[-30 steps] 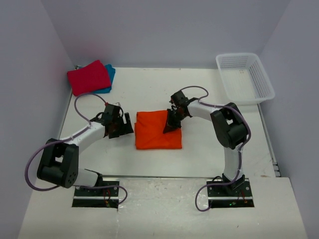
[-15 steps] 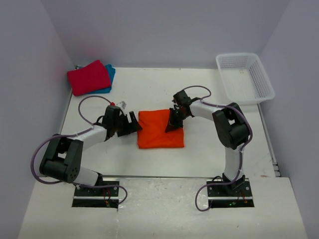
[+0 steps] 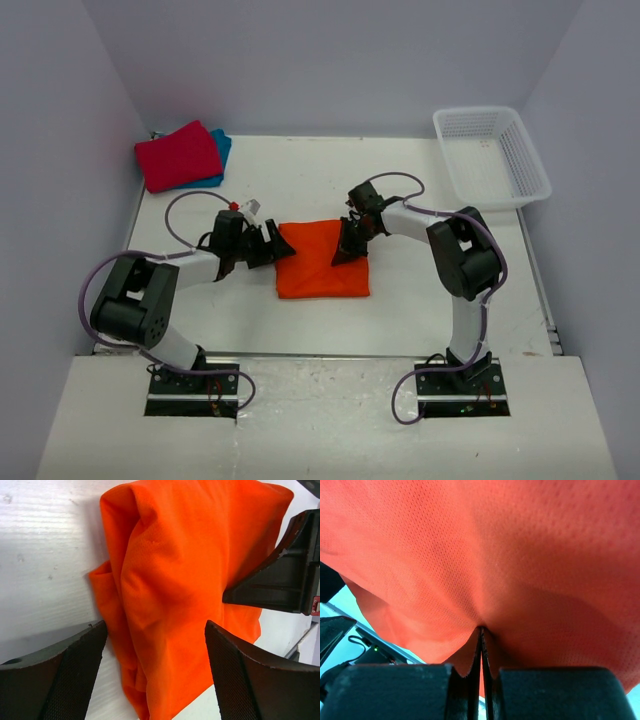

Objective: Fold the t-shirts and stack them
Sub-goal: Put the neatly folded tshirt into the corner of the board with the left arm

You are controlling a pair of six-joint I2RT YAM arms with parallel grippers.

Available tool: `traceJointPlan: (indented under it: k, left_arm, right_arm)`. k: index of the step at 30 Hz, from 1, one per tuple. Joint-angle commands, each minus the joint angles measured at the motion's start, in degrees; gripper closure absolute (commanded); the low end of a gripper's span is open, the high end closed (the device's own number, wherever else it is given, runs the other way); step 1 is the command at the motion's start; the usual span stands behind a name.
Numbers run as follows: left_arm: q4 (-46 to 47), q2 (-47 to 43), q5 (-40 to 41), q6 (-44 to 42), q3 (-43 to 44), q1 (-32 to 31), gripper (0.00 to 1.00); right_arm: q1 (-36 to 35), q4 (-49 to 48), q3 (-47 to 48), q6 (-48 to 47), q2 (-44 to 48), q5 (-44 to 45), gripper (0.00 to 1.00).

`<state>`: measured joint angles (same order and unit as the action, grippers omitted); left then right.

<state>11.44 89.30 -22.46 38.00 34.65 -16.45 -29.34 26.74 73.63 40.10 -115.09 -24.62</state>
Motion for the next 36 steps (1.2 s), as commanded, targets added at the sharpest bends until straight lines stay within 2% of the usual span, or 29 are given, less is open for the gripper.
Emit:
traceJointPlan:
  k: [1, 6, 16, 28, 36]
  left_arm:
    - [-4.8, 5.4, 0.3, -0.2, -3.9, 0.2, 0.18]
    - [-6.1, 4.6, 0.4, -0.5, -4.7, 0.1, 0.19]
    - [-19.5, -3.9, 8.6, -0.9, -2.8, 0.0, 0.2]
    - [-12.5, 2.5, -0.4, 0.6, -4.9, -1.0, 0.2]
    - [-7.6, 6.9, -2.7, 0.5, -4.9, -1.4, 0.2]
  right_arm:
    - [0.6, 1.8, -1.5, -0.6, 1.4, 4.0, 1.0]
    - [0.8, 1.4, -1.6, -0.5, 1.4, 3.6, 1.0]
    - [0.7, 0.2, -1.7, 0.0, 0.7, 2.1, 1.0]
    - [0.7, 0.0, -2.2, -0.1, 1.0, 2.4, 1.0]
    - [0.8, -0.7, -2.5, 0.2, 0.9, 1.7, 1.0]
